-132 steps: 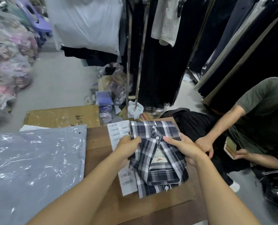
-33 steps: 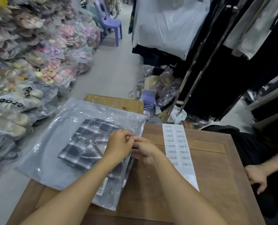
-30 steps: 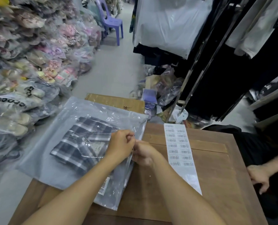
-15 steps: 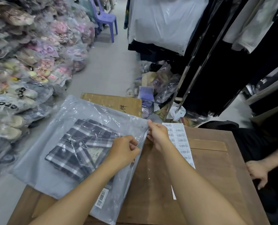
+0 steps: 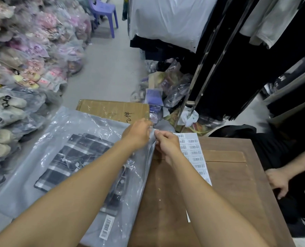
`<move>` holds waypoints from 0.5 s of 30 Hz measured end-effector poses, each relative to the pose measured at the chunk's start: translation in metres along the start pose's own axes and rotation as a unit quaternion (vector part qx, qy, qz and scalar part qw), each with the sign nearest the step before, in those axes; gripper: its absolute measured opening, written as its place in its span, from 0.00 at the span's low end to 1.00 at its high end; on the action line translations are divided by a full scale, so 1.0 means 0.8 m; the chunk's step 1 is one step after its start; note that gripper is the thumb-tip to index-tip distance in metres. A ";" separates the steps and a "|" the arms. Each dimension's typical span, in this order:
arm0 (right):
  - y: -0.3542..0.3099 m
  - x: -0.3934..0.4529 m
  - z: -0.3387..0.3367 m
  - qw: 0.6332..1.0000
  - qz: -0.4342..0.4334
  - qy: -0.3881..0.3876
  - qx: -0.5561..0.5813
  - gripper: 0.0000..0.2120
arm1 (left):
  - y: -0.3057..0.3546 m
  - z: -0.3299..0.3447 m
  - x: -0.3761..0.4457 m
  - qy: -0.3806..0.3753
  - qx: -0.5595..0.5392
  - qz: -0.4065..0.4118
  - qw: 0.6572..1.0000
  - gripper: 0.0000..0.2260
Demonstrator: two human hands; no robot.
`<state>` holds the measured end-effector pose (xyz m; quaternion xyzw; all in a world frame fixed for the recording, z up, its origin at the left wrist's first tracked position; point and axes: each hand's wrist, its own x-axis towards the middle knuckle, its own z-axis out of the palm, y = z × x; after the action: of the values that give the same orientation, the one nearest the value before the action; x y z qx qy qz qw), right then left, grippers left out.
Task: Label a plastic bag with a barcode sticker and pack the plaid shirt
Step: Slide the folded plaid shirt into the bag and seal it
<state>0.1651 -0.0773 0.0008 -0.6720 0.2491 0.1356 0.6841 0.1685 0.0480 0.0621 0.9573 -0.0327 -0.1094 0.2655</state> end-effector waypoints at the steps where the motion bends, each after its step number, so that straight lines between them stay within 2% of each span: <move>1: 0.000 0.002 0.001 1.000 -0.015 -0.003 -0.011 0.09 | -0.003 0.000 0.007 -0.017 0.000 0.009 1.000 0.13; 5: -0.009 0.007 0.002 0.995 -0.080 -0.014 -0.061 0.05 | -0.013 0.001 0.028 -0.017 -0.041 0.010 0.999 0.08; 8: -0.020 0.014 0.005 0.987 -0.124 -0.014 -0.100 0.07 | -0.018 -0.003 0.039 0.011 -0.082 -0.004 0.997 0.07; 15: -0.023 0.013 0.009 0.988 -0.082 -0.016 -0.130 0.10 | -0.022 0.004 0.052 0.056 -0.105 -0.043 0.992 0.07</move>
<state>0.1842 -0.0724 0.0107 -0.7711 0.1630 0.1209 0.6035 0.2080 0.0562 0.0426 0.9293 0.0356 -0.0697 0.3610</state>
